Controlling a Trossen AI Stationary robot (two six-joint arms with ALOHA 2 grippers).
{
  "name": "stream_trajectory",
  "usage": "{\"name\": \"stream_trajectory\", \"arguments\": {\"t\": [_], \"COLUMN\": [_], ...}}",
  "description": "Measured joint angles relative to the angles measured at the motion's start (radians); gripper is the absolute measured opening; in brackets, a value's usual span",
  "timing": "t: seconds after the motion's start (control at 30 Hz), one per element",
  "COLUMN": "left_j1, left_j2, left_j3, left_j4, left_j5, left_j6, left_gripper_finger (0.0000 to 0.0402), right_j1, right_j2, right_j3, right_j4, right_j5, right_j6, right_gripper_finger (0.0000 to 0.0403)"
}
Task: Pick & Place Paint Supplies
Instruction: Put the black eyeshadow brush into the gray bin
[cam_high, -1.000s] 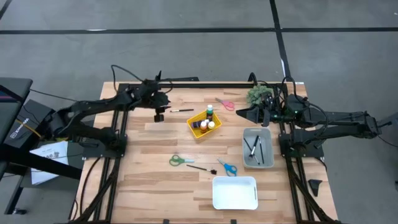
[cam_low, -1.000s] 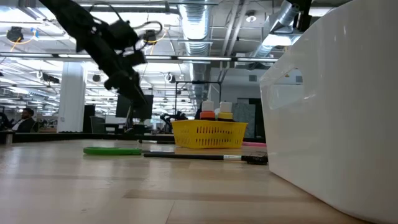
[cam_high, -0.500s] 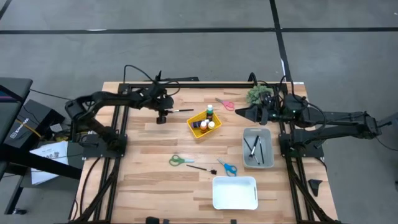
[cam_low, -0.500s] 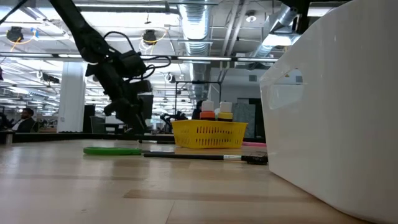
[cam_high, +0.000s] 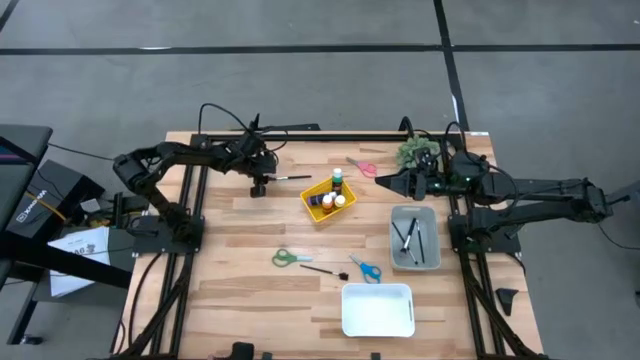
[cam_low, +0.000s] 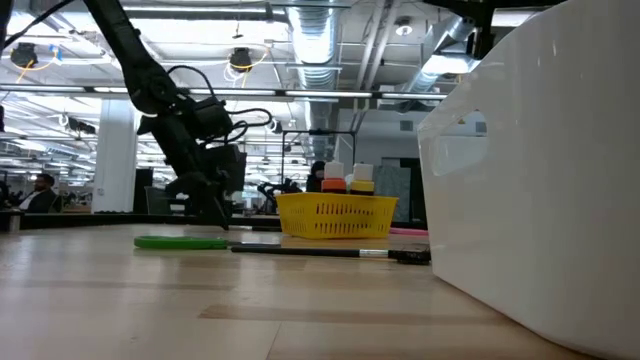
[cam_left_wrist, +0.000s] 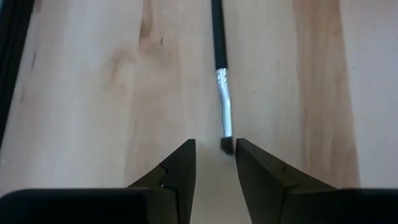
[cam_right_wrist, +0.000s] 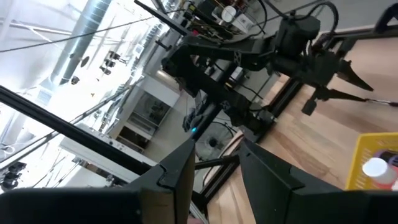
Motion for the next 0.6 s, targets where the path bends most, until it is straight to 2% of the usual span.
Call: {"name": "stream_trajectory", "arguments": {"t": [0.23, 0.6], "left_j1": [0.009, 0.006], "left_j2": [0.038, 0.043], "left_j3": [0.003, 0.002], "left_j4": [0.008, 0.028], "left_j5": [0.046, 0.049], "left_j6": [0.023, 0.024], "left_gripper_finger": [0.0106, 0.0101], "right_j1": [0.0, -0.008], "right_j2": [0.001, 0.001], "right_j3": [0.0, 0.0], "right_j4": [-0.002, -0.001], "right_j5": [0.0, 0.0], "right_j6": [0.005, 0.015], "right_gripper_finger": [0.0123, 0.0123]}}
